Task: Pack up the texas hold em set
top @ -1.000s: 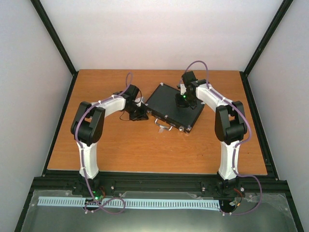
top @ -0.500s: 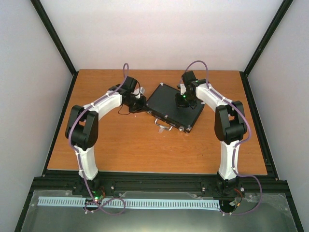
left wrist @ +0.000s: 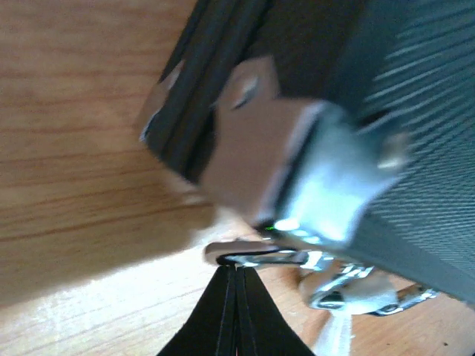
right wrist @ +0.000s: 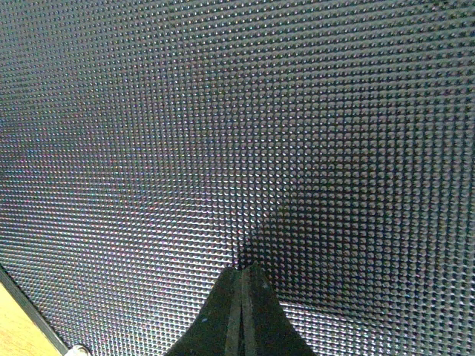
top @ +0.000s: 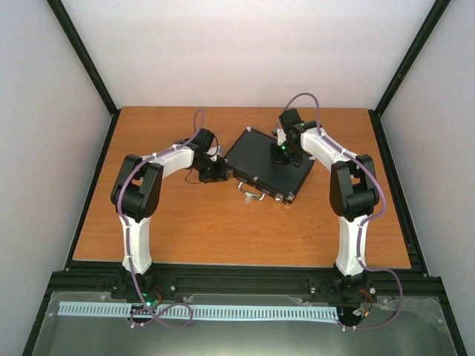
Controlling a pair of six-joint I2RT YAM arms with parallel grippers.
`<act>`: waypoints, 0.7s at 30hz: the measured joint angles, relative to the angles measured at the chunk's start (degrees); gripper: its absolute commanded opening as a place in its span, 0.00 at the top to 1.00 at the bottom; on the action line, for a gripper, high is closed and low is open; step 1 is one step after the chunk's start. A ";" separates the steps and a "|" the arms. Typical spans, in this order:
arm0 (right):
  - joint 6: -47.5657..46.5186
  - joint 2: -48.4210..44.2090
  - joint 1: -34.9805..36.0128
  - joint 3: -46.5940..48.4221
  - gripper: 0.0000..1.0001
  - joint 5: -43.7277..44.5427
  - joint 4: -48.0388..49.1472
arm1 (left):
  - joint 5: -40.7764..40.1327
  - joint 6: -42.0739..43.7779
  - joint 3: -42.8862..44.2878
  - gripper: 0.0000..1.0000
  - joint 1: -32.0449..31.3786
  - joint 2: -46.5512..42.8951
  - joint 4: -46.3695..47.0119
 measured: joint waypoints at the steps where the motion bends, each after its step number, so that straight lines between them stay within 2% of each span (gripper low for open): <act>1: 0.00 0.00 0.00 0.00 0.97 0.00 0.00 | -0.20 -0.02 -0.68 0.99 0.00 0.07 0.31; 15: -0.44 0.17 -0.04 -0.07 0.97 -0.66 0.76 | -0.15 -4.94 -2.03 0.99 0.31 2.23 3.50; 21: -0.42 0.13 -0.07 -0.28 0.97 -0.85 1.11 | 1.33 -7.54 -9.07 0.99 1.84 -1.01 11.04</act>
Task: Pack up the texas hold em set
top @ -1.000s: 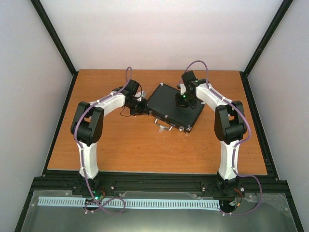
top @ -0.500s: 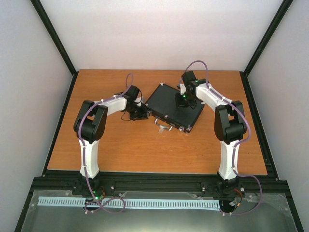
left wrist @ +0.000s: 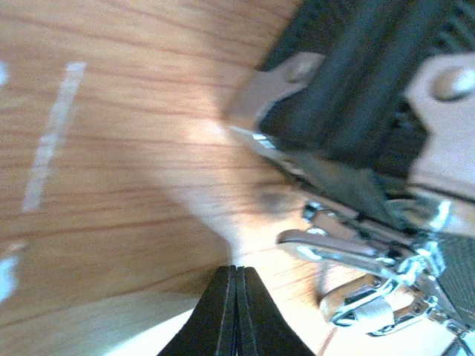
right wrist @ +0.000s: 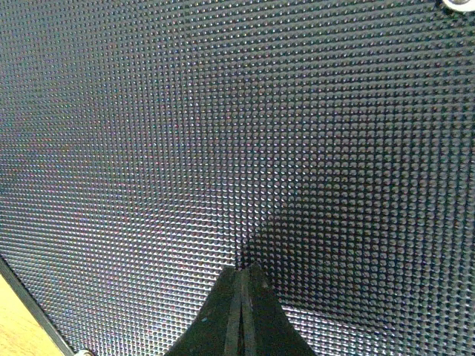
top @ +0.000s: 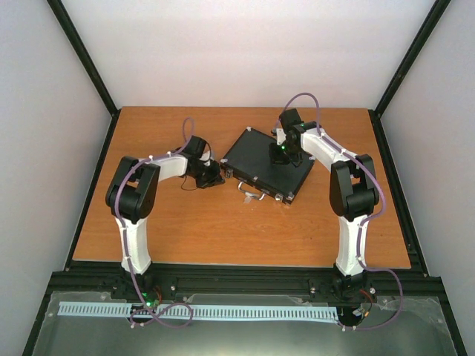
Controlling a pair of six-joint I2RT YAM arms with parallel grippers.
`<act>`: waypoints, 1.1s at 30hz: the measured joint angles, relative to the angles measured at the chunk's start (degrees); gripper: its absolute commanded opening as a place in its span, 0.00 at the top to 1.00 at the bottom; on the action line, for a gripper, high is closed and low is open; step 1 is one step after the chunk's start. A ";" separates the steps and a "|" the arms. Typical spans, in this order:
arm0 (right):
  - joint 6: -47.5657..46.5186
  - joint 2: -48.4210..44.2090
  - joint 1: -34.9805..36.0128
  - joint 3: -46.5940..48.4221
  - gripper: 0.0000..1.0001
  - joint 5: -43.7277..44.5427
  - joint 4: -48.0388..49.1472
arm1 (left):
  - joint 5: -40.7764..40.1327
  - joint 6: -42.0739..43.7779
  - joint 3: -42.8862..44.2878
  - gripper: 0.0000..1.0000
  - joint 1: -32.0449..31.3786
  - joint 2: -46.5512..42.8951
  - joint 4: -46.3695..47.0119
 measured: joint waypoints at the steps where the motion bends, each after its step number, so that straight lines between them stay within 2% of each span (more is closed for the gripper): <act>1: -0.02 0.02 0.00 0.00 0.97 -0.07 0.22 | 0.85 -1.05 -1.57 0.99 0.76 -0.66 1.49; 5: 0.00 0.11 0.00 0.02 0.97 -0.20 0.24 | 4.94 -5.60 -5.25 0.99 4.28 -1.22 7.37; 10: -0.02 0.37 0.00 0.33 0.97 -0.79 0.42 | 7.37 -9.03 -4.98 0.99 5.60 0.20 11.23; 17: 0.00 0.48 0.00 0.44 0.97 -0.81 0.33 | 8.98 -9.99 -1.68 0.99 5.55 2.67 11.15; 33: 0.02 1.18 0.00 1.09 0.97 -1.51 0.52 | 15.47 -8.61 -3.17 0.99 5.55 2.64 9.07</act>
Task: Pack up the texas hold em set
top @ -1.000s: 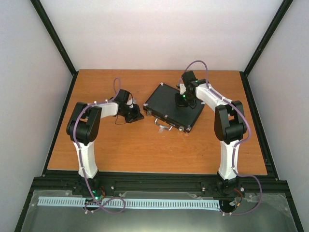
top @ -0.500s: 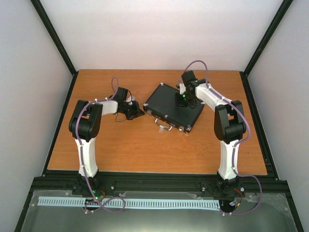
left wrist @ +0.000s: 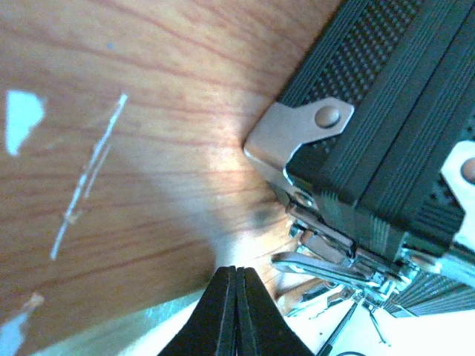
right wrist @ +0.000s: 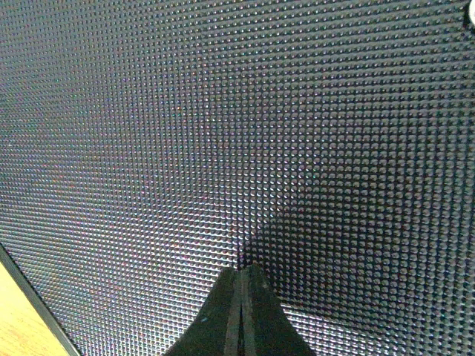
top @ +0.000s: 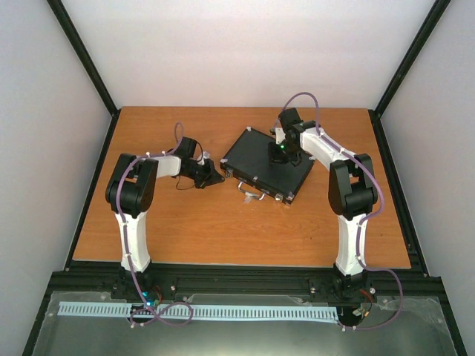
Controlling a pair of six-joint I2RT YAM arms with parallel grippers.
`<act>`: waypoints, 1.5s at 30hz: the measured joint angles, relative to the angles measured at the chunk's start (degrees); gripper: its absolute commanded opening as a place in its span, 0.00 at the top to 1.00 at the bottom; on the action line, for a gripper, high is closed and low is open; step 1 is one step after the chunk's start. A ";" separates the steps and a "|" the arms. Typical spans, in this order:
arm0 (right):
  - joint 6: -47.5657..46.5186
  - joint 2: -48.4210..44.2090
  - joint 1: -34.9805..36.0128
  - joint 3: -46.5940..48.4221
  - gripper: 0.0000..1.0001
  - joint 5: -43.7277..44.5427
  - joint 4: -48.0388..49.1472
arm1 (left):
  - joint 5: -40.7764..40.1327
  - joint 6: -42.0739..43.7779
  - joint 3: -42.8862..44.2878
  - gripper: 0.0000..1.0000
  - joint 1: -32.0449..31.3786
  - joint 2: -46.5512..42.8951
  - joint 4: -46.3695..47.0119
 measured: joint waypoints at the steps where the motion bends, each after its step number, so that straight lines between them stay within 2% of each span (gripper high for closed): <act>1: 0.00 0.00 0.00 0.00 0.97 0.00 0.00 | 0.17 0.26 0.00 0.99 0.00 -0.13 -0.52; 13: 0.02 0.50 0.00 0.57 0.97 -0.59 -0.02 | 1.03 0.52 1.14 0.99 0.00 -0.70 -0.96; 33: 0.04 0.92 -0.09 0.87 0.97 -0.90 -0.39 | 1.46 -2.51 5.38 0.99 -0.02 4.07 0.04; 45: 0.07 0.68 -0.17 0.42 0.97 -1.16 0.02 | -0.28 5.31 3.17 0.99 -0.42 -0.44 -8.61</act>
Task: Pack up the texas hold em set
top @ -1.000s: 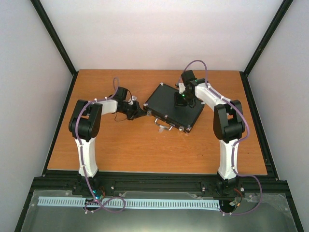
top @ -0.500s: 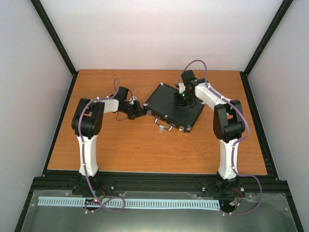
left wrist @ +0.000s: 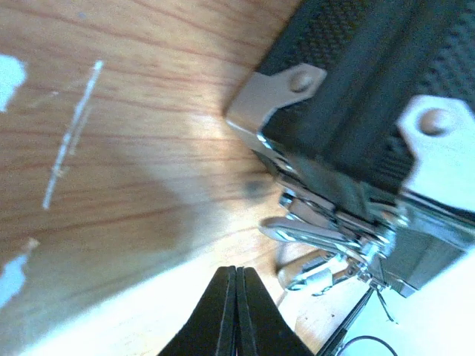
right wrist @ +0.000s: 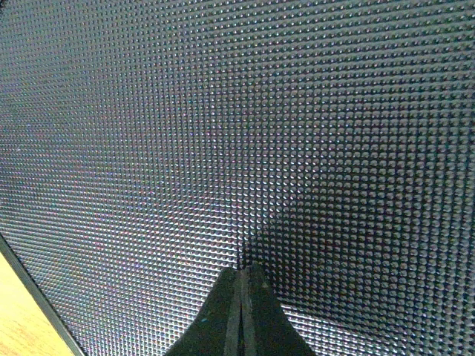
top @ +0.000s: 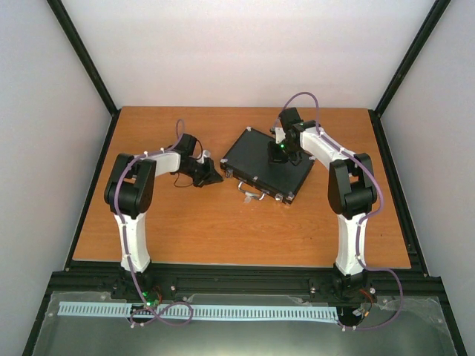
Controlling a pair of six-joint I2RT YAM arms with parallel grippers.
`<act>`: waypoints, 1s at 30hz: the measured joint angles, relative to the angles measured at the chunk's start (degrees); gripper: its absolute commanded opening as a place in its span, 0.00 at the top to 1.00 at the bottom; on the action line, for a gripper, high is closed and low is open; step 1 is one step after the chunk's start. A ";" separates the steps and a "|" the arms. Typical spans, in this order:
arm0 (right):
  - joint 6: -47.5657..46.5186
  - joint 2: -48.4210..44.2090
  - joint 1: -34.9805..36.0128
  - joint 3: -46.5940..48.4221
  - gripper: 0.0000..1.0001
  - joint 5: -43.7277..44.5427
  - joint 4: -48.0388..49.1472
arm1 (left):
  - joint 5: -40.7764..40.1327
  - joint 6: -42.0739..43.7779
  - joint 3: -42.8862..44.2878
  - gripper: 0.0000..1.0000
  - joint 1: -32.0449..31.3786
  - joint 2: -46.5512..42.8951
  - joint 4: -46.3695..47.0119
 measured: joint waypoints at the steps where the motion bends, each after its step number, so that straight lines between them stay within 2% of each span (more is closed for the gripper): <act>1: 0.02 0.00 -0.02 0.00 0.97 -0.07 0.00 | -0.02 0.50 0.04 0.99 -0.02 -0.48 -0.48; 12: -0.02 0.00 -0.09 -0.11 0.97 -0.28 0.15 | 0.24 1.01 2.10 0.99 -0.94 -0.98 -0.63; 30: -0.02 0.37 -0.09 -0.07 0.97 -1.38 1.09 | 4.04 -0.13 5.95 0.99 -1.51 4.02 -1.16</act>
